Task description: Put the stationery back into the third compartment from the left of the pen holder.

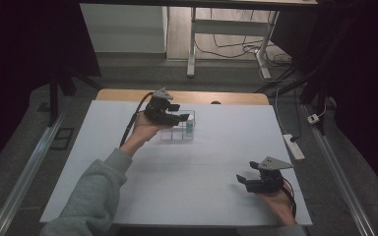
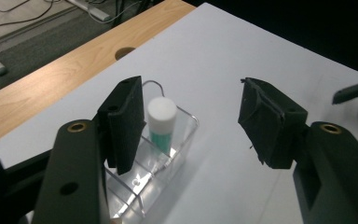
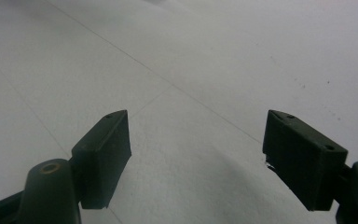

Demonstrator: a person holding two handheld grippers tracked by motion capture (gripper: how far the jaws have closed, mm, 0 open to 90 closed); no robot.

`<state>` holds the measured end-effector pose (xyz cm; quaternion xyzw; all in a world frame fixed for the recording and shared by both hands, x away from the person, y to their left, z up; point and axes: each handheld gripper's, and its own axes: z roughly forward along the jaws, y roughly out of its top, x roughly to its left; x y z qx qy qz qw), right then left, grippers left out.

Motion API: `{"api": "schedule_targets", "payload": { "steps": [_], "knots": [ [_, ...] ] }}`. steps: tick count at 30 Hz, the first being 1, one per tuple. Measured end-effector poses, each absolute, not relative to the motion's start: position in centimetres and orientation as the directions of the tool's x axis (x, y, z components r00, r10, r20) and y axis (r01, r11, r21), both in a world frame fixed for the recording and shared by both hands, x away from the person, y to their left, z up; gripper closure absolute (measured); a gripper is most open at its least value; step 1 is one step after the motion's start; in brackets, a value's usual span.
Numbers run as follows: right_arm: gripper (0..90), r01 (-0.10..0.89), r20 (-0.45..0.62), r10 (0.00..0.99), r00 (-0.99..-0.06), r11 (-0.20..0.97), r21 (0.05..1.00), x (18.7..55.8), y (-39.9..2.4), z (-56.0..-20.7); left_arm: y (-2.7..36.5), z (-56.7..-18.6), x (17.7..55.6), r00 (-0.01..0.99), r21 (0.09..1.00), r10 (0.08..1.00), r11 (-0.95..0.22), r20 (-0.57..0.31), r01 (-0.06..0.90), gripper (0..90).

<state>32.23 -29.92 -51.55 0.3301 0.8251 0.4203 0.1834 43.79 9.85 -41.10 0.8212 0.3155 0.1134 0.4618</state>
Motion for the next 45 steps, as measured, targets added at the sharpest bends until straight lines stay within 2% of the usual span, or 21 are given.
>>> {"api": "schedule_targets", "payload": {
  "steps": [13,24,35,45],
  "knots": [
    [22.7,0.402,-0.014,0.709,-0.705,0.416,0.816,31.5,-30.7,-51.5,12.8,-41.3,39.7,0.77,0.834,0.633,-0.378,-0.084,0.401,38.3],
    [22.8,0.401,0.023,0.708,-0.706,0.373,0.837,30.9,-31.4,-51.4,15.6,-43.0,35.8,0.741,0.817,0.671,-0.409,-0.033,0.406,37.8],
    [22.8,0.395,0.013,0.699,-0.715,0.389,0.832,31.2,-30.9,-51.3,17.9,-44.9,31.4,0.728,0.811,0.685,-0.43,0.006,0.398,36.7],
    [22.9,0.402,0.013,0.706,-0.708,0.388,0.829,31.0,-31.1,-51.3,21.3,-47.9,28.9,0.683,0.8,0.73,-0.397,-0.022,0.45,36.2]
  ]
}}
